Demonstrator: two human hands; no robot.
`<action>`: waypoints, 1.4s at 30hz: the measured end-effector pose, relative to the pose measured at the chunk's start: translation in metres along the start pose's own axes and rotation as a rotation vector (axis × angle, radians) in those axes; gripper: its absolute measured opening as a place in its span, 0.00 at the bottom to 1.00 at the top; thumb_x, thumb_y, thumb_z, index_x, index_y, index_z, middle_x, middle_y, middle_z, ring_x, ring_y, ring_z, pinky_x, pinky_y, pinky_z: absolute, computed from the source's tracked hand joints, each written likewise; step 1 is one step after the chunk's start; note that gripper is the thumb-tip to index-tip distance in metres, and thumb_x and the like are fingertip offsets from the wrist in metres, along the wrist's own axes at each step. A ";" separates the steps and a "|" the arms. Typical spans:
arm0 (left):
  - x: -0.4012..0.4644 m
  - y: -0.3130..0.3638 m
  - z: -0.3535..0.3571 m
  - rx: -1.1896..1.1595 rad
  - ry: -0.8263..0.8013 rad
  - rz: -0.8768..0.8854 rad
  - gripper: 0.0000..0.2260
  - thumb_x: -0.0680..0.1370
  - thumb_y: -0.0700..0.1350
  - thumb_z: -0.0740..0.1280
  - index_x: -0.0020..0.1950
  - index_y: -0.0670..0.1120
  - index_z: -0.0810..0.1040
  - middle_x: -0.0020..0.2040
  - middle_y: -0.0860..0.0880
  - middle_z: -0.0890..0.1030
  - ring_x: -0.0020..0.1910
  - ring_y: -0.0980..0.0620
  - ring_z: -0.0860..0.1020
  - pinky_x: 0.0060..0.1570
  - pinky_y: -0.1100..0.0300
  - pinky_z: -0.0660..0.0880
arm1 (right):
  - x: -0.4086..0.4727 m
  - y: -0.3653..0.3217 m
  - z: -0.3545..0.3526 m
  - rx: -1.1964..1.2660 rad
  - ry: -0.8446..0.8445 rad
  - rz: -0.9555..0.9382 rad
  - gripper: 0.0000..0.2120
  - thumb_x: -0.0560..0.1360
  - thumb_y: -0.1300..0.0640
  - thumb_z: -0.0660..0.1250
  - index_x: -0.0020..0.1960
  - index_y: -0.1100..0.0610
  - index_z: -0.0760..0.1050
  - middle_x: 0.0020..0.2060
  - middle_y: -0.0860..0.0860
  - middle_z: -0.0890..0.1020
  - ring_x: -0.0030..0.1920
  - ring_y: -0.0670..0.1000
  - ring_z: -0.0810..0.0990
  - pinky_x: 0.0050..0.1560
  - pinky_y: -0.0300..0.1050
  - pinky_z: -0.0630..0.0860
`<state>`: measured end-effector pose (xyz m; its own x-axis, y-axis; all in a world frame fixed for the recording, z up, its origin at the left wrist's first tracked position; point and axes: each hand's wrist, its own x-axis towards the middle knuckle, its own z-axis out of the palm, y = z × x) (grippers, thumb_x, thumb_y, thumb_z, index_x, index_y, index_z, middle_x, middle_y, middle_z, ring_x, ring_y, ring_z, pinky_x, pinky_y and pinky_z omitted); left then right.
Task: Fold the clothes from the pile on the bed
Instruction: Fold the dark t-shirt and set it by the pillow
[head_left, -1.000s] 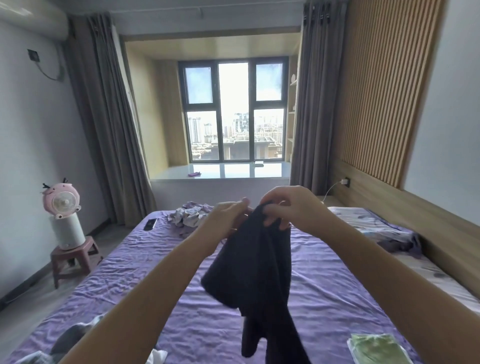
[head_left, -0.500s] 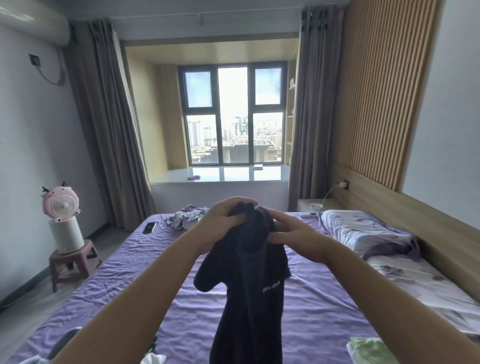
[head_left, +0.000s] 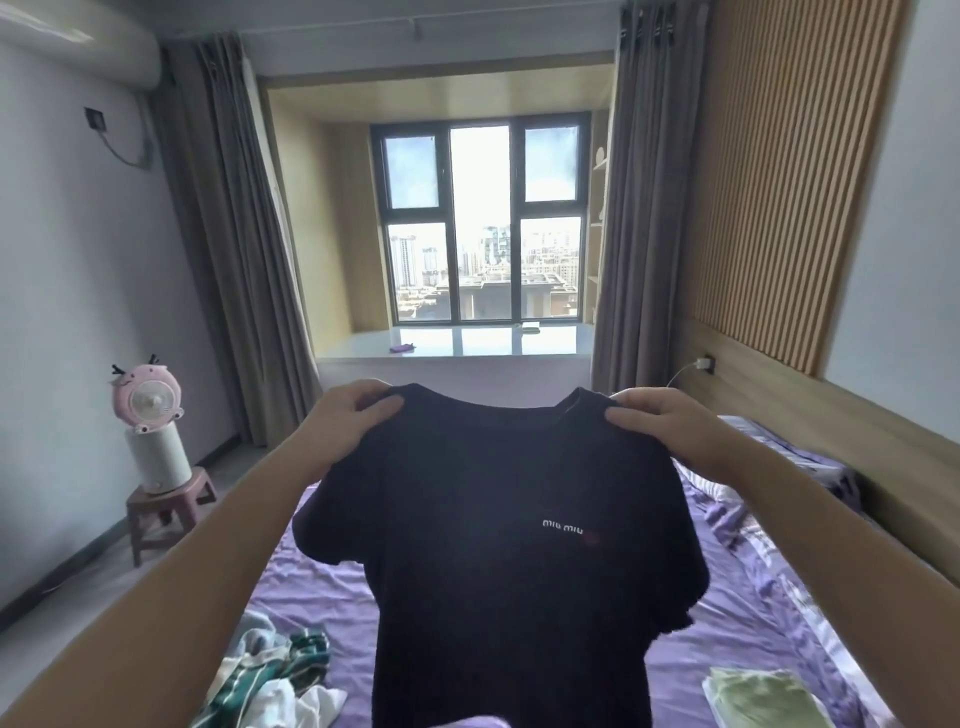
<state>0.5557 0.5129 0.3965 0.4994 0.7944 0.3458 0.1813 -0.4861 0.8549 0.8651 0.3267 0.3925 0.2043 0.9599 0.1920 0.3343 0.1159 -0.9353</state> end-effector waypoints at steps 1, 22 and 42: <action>-0.001 -0.001 0.001 0.038 -0.001 0.012 0.05 0.79 0.44 0.66 0.52 0.47 0.80 0.45 0.52 0.83 0.42 0.57 0.80 0.43 0.66 0.74 | 0.000 -0.001 -0.002 -0.067 -0.005 -0.004 0.09 0.77 0.60 0.64 0.53 0.63 0.79 0.47 0.59 0.83 0.46 0.53 0.82 0.52 0.46 0.78; -0.079 -0.014 0.040 0.344 -0.252 -0.020 0.03 0.75 0.42 0.70 0.43 0.49 0.83 0.38 0.50 0.82 0.36 0.60 0.77 0.40 0.66 0.72 | -0.063 0.084 0.026 -0.607 0.596 -0.270 0.07 0.78 0.57 0.63 0.53 0.56 0.78 0.41 0.54 0.83 0.40 0.58 0.81 0.41 0.46 0.70; -0.115 -0.169 0.095 0.248 -0.348 -0.365 0.02 0.74 0.43 0.71 0.44 0.47 0.83 0.41 0.48 0.83 0.42 0.54 0.80 0.47 0.57 0.74 | -0.066 0.215 0.070 -0.434 -0.042 0.121 0.09 0.74 0.54 0.68 0.41 0.40 0.75 0.37 0.37 0.81 0.42 0.34 0.77 0.44 0.26 0.68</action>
<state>0.5482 0.4695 0.1757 0.6090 0.7808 -0.1393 0.5675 -0.3063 0.7643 0.8593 0.3056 0.1581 0.2314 0.9704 0.0686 0.6671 -0.1070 -0.7373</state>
